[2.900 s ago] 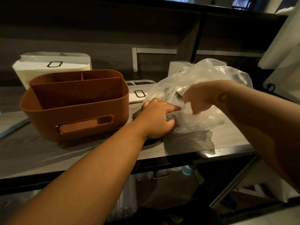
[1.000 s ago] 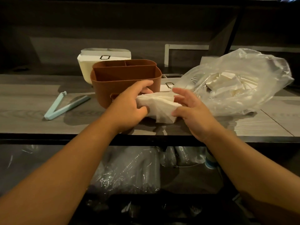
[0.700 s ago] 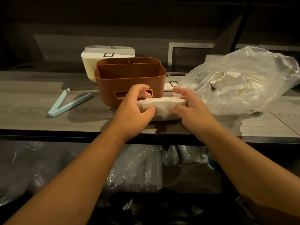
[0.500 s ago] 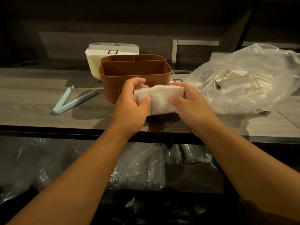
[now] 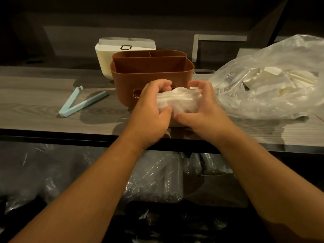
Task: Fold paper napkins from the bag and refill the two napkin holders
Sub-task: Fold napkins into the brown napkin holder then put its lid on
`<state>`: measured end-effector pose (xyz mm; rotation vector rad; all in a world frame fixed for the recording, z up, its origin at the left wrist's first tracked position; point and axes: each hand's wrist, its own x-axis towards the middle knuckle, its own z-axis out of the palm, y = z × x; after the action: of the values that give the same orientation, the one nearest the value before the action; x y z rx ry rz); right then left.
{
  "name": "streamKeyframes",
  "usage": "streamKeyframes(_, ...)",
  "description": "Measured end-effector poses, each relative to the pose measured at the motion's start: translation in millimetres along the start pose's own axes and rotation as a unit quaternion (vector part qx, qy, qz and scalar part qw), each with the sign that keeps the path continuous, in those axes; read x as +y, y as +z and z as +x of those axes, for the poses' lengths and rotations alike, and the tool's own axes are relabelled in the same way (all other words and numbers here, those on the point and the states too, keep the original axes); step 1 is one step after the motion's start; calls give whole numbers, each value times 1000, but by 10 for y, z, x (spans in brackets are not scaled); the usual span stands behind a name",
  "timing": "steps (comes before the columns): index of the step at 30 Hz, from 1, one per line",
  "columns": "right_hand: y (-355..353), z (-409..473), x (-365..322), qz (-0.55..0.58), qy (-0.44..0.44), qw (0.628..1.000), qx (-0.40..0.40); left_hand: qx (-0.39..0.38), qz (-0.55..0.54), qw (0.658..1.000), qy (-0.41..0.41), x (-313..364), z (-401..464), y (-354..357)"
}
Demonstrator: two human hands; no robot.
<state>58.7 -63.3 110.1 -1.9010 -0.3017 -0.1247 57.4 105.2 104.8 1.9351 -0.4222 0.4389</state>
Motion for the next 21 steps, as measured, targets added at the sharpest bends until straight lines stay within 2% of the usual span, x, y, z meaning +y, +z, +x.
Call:
streamKeyframes(4, 58, -19, -8, -111, -22, 993, 14, -16, -14, 1000, -3, 3, -10, -5)
streamKeyframes(7, 103, -22, -17, -138, -26, 989, 45, -44, -16, 999, 2, 17, -20, -21)
streamKeyframes(13, 83, -26, -33, -115, -6, 991, 68, -30, 3, 999, 10, 14, -17, -11)
streamKeyframes(21, 33, 0, -17, -26, 17, 996, 89, -5, -21, 1000, -11, 8, -2, -12)
